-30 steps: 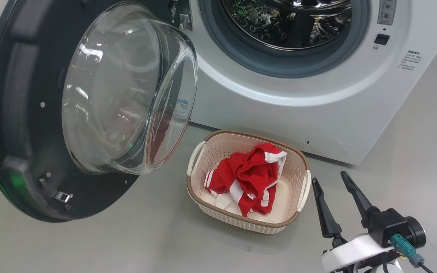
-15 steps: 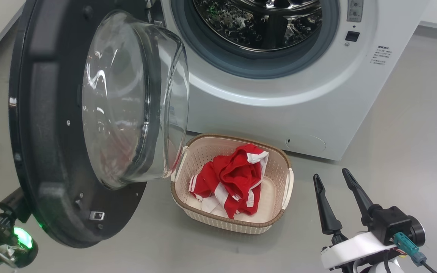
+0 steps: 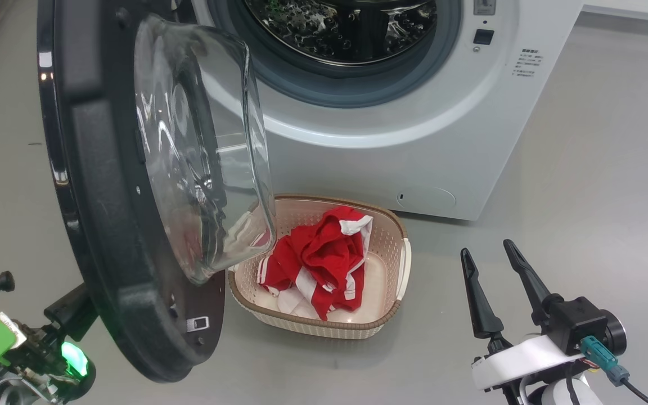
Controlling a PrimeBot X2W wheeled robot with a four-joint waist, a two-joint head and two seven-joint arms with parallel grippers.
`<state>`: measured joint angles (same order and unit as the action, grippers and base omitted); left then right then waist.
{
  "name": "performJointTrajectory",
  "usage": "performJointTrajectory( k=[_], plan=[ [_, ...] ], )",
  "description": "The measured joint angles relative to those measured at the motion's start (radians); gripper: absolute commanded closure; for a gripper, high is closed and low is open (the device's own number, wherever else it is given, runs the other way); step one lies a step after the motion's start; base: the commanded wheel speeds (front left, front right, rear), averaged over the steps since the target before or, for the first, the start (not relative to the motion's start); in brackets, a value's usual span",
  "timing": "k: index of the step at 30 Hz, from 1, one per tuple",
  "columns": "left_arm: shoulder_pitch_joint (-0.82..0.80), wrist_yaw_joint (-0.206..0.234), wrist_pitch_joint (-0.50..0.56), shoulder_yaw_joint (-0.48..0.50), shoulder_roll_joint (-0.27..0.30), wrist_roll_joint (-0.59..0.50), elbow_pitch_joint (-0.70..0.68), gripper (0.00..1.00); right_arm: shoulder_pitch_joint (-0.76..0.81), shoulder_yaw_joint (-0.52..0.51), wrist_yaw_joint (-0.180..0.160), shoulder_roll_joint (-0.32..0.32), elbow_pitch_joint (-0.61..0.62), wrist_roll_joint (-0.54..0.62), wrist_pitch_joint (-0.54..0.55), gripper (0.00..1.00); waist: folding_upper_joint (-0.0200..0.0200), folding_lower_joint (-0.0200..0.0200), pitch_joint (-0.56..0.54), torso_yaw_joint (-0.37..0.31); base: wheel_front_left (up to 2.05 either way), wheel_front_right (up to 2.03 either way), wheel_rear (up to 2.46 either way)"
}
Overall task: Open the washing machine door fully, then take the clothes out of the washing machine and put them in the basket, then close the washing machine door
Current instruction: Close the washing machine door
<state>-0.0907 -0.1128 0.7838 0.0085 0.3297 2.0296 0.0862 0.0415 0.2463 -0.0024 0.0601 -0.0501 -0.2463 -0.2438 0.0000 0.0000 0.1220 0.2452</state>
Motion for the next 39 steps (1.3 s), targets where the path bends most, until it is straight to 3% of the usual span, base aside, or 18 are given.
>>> performJointTrajectory(
  k=[24, 39],
  plan=[
    [-0.03, -0.007, 0.04, -0.102, -0.064, -0.03, -0.071, 1.0, -0.051, 0.013, 0.0, -0.005, 0.002, -0.016, -0.001, 0.0, 0.0, 0.0, 0.039, -0.19, 0.0, 0.0, 0.0],
    [-0.192, 0.012, -0.04, -0.108, -0.138, -0.068, -0.017, 1.0, -0.076, 0.044, 0.01, -0.007, 0.014, -0.016, -0.008, 0.0, 0.0, 0.0, 0.082, -0.303, 0.0, 0.0, 0.0]
  ],
)
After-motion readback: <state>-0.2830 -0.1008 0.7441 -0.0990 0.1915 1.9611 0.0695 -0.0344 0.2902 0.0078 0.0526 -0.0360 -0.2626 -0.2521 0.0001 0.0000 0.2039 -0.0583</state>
